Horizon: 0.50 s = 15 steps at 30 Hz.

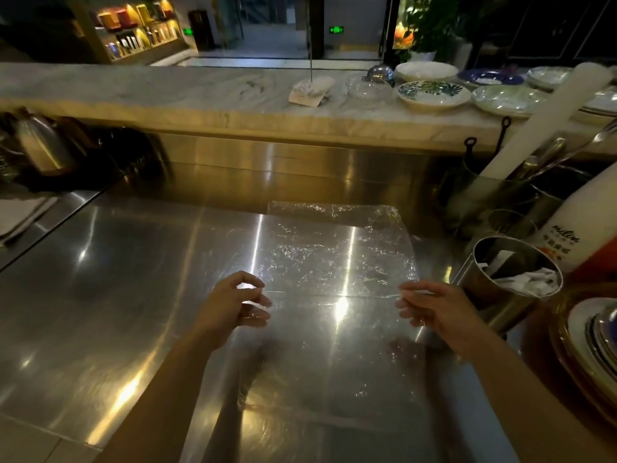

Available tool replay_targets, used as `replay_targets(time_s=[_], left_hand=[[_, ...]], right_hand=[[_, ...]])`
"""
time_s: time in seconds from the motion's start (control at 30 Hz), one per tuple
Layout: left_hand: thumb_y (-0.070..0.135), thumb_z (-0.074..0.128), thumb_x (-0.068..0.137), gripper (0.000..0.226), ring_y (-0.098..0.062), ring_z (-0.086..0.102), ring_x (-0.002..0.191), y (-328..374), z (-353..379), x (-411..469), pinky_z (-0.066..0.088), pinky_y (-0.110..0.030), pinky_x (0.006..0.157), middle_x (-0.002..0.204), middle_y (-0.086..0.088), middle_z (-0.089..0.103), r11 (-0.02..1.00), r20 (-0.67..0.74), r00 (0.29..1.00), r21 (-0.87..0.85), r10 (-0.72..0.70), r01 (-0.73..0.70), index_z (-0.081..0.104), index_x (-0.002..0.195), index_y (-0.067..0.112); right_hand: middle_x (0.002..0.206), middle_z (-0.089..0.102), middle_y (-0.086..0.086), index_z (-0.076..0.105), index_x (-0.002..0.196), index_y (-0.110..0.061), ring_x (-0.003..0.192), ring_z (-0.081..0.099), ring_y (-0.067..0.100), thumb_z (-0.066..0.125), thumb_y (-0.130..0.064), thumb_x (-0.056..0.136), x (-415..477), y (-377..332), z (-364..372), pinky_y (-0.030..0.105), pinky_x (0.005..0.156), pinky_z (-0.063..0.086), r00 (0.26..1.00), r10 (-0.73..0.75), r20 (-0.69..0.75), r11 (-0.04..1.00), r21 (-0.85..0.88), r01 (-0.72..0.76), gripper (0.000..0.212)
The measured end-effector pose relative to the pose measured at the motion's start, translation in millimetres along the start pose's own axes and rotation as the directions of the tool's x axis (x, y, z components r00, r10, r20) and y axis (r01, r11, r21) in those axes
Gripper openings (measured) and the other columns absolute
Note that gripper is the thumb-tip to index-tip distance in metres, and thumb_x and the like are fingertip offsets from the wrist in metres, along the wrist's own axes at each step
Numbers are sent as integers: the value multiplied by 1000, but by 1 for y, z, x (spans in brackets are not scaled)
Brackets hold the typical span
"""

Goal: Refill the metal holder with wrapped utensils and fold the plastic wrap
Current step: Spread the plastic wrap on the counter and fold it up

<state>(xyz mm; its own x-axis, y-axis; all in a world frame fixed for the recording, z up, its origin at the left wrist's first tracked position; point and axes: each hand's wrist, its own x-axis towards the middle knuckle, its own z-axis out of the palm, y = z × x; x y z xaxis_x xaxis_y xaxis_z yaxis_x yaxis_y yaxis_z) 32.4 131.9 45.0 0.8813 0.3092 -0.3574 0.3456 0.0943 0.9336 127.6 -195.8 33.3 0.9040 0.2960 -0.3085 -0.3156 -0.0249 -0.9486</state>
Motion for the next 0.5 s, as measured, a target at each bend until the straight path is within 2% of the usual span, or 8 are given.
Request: replay_targets(time_s=[0.13,0.33,0.4,0.5], left_hand=[[-3,51,86,29,-23,62,44,4,-2,0,53,-30,44,58,-11,68,999,37,998,-18,48,-47,63,72,19],[-5,49,87,33,-22,62,46,8,-5,-2,54,-29,45,62,-10,69,990,103,987,-80,127,-119,64,67,16],[-9,48,85,38,-20,64,49,8,-5,-2,55,-29,46,63,-9,69,988,122,982,-59,146,-140,65,61,15],[-26,47,75,46,-21,65,57,8,-4,-2,55,-30,47,66,-10,67,981,109,975,-28,192,-190,64,52,10]], right_hand=[[72,74,10,72,87,-16,62,69,21,61,-6,78,-2,2,-2,23,47,51,999,-18,30,998,61,16,18],[70,74,8,71,83,-11,61,69,18,53,4,83,-7,6,1,21,48,52,998,-61,23,993,104,59,24],[66,73,7,71,76,-9,58,68,17,50,8,83,-8,6,2,21,47,52,997,-67,24,991,118,64,28],[55,70,4,67,55,-5,51,66,13,43,18,77,-9,5,3,18,44,50,997,-71,4,993,95,70,40]])
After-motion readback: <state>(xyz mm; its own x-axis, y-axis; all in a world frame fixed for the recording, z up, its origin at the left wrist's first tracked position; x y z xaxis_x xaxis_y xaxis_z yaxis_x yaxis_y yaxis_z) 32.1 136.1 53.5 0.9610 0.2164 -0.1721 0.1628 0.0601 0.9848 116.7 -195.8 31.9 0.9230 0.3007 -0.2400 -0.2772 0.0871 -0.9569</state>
